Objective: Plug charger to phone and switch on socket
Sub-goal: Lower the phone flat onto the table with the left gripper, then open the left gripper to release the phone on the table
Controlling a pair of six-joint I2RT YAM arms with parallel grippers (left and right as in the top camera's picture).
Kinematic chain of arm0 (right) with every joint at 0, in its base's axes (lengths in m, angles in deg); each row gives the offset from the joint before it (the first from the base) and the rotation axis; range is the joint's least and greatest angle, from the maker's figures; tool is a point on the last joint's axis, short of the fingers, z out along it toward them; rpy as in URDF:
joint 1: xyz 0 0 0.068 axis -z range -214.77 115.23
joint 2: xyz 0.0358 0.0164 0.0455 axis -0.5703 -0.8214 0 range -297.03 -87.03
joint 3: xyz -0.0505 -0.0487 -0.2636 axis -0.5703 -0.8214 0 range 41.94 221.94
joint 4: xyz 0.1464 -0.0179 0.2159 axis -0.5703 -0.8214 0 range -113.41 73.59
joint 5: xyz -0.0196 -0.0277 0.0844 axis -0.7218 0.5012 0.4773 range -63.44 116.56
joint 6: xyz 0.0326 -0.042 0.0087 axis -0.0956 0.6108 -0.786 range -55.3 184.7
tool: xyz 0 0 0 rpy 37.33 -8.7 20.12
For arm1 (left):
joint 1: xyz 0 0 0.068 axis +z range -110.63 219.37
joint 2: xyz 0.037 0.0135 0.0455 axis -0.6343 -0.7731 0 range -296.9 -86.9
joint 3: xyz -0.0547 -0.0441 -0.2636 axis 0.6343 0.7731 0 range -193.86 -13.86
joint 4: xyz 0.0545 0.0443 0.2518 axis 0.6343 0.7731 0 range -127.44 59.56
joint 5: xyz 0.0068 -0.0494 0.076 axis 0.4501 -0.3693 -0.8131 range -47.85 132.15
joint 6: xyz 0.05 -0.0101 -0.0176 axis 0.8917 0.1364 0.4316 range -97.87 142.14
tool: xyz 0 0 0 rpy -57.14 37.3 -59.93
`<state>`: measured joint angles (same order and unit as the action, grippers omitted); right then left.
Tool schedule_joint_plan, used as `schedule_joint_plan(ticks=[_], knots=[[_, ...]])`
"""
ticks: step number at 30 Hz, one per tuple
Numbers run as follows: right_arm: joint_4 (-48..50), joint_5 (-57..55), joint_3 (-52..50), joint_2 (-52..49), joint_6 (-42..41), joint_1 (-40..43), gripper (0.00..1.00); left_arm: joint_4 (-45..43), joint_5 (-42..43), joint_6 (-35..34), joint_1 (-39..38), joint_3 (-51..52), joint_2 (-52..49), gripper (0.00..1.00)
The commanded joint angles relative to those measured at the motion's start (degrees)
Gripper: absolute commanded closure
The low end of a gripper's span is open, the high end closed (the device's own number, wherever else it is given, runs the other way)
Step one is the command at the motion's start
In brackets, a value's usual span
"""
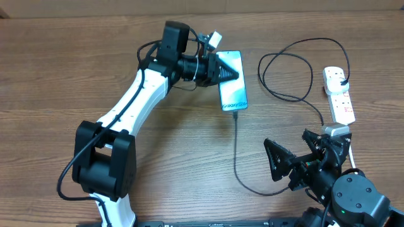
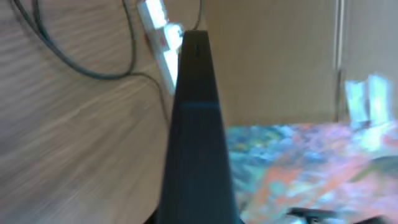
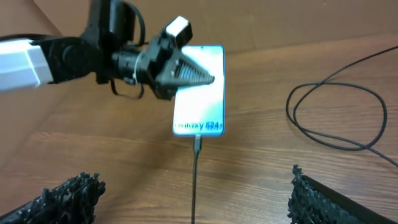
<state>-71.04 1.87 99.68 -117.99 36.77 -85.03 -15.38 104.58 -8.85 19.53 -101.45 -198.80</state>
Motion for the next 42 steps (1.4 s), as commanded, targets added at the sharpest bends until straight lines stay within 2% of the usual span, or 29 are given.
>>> schedule_joint_plan(ticks=[1, 5, 12, 20, 24, 31, 42], knots=[[1.36, -1.29, 0.39, 0.0, -0.61, 0.13, 0.0, 7.82, -1.55, 19.85, 1.68, -1.84, -5.14, 0.96], [2.03, -1.2, 0.35, -0.07, -0.81, 0.13, 0.0, 11.17, -1.55, 24.81, 2.47, -1.84, -13.2, 0.93], [2.67, -1.22, -1.01, -0.33, -2.1, 0.13, 0.0, 11.54, -3.1, 25.24, 2.56, -1.84, -21.16, 0.93], [3.19, -1.22, -2.03, -0.61, -2.34, 0.13, 0.0, 14.4, -12.63, 24.5, 2.56, -1.81, -21.29, 0.89], [3.06, -1.2, -2.03, -0.61, -2.32, 0.13, 0.0, 14.6, -15.39, 21.88, 2.56, -1.81, -21.29, 0.81], [2.86, -1.22, -2.03, -0.61, -2.32, 0.13, 0.0, 15.3, -17.75, 21.73, 2.54, -1.81, -21.29, 0.73], [2.71, -1.22, -2.08, -0.61, -2.32, 0.13, 0.0, 18.43, -25.62, 17.38, 2.49, -1.84, -21.29, 0.71]])
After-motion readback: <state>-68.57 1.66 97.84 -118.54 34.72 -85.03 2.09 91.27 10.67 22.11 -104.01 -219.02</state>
